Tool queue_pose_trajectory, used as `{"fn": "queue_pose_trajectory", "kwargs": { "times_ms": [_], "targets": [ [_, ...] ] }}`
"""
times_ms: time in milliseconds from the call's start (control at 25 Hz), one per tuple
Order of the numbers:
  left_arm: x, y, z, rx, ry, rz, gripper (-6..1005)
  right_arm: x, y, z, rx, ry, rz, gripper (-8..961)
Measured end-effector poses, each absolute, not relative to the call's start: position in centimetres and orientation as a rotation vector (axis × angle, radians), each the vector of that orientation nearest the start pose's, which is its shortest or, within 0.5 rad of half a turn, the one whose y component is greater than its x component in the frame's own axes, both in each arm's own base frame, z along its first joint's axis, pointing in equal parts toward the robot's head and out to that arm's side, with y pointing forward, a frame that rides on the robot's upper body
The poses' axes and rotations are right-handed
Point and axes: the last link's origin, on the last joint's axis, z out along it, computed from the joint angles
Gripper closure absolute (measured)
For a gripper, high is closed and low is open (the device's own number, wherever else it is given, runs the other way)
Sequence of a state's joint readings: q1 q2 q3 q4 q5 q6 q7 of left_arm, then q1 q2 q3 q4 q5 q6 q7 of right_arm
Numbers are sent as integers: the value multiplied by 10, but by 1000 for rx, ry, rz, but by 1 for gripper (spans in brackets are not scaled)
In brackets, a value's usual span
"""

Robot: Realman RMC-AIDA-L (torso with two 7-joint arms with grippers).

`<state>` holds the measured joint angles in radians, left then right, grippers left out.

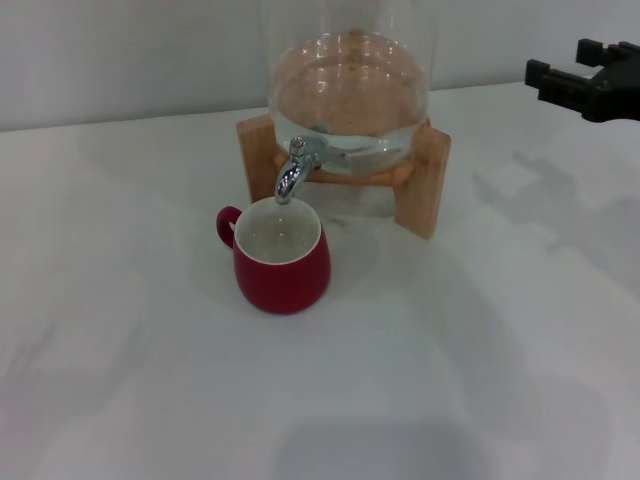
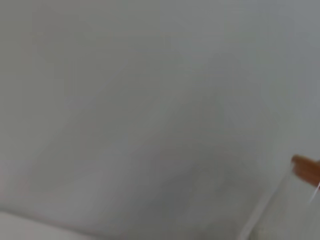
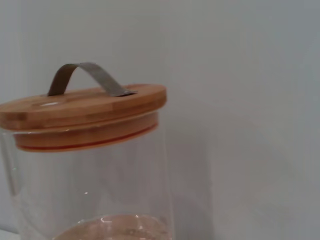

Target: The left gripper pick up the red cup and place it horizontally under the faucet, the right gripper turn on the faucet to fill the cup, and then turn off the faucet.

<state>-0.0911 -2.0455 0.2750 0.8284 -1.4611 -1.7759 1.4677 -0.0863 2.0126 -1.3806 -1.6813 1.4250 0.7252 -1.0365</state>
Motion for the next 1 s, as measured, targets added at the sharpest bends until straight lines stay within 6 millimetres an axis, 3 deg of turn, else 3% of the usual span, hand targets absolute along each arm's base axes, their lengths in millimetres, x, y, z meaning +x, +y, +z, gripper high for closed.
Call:
{"fn": "queue_pose_trajectory", "kwargs": {
  "times_ms": [400,800,1000],
  "targets": [
    [-363,193,160,-1870,-1211,-892,139,235,321,106,-1968,759,616,218],
    [-345,194,188,-1884,-1129,-783,139,242,325,102,-1960,794,617,218],
    [-347,198,173,-1902,-1060,-965,139,247,328,100,-1946,822,625,218]
  ]
}}
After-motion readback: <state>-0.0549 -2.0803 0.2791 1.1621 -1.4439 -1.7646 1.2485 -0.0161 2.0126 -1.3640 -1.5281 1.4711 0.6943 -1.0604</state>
